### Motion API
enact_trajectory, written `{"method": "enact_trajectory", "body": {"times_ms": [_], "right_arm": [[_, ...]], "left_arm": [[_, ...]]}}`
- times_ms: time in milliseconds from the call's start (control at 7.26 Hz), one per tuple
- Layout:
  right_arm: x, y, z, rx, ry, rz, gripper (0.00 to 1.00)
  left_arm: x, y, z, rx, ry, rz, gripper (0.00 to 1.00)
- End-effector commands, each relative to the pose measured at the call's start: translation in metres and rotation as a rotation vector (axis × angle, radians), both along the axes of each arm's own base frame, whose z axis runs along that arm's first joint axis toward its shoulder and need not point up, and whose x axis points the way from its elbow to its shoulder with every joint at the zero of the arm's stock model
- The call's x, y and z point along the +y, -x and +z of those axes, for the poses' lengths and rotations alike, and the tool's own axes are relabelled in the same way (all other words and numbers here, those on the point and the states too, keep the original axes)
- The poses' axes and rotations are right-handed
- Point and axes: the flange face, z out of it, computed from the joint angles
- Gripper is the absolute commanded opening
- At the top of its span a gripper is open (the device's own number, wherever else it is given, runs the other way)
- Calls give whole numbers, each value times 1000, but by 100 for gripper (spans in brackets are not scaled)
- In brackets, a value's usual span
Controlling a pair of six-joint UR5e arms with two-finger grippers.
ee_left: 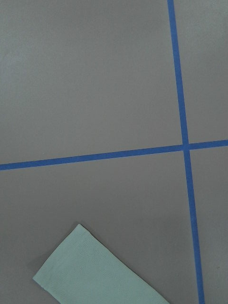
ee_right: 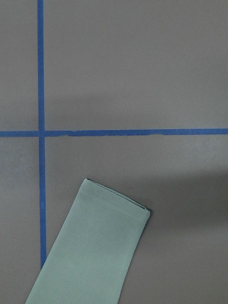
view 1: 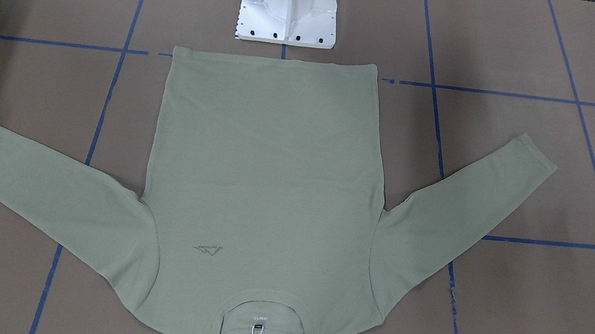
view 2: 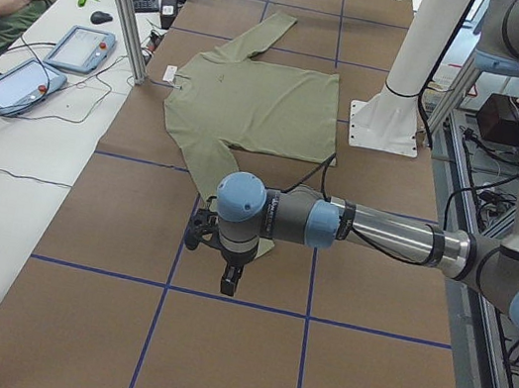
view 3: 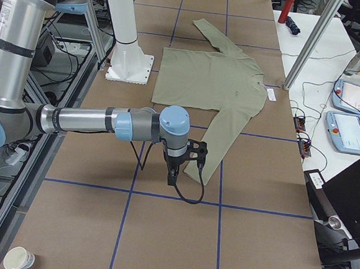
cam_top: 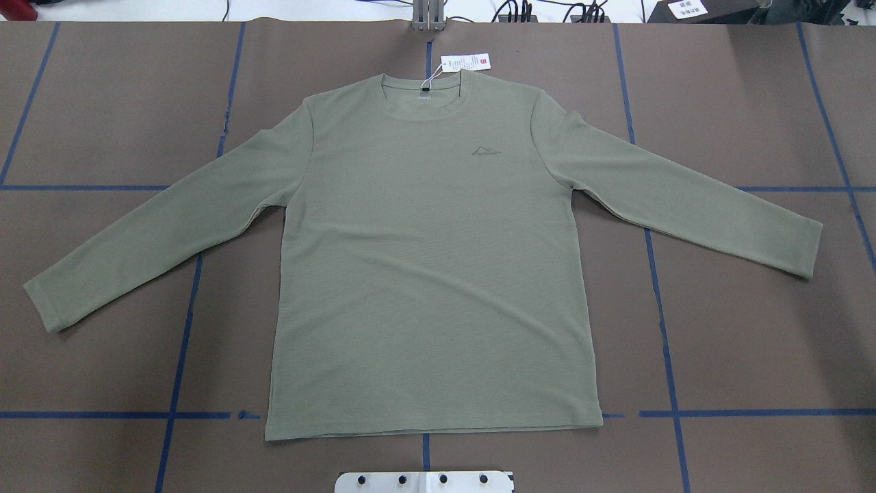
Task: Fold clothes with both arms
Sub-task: 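Lower the right gripper onto the cuff of the sleeve nearest it and grasp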
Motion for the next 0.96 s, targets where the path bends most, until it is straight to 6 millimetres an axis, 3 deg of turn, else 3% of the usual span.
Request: {"method": "enact_trajectory", "body": {"times_ms": [0,276,413,551,689,827], "right_arm": [[-3,1,-4,-1,-25,-3,100],[-14,9,-19,-16,-153,-13,100],[-18,23,-25,-27,-161,-6,100],[-23,56,-28,-45,-130,7,100],[-26,75,-17,-77,-137,37,100],[-31,98,14,-116,-166,49,100]], "left_arm": [[-2,-11,-4,-1,-11,26,100],[-11,-12,-19,-2,-49,26,100],[-28,-12,-44,1,-96,19,100],[-40,-13,-54,3,-113,13,100],[-54,-13,-65,6,-123,0,100],[-57,-13,-73,13,-63,-73,100]]}}
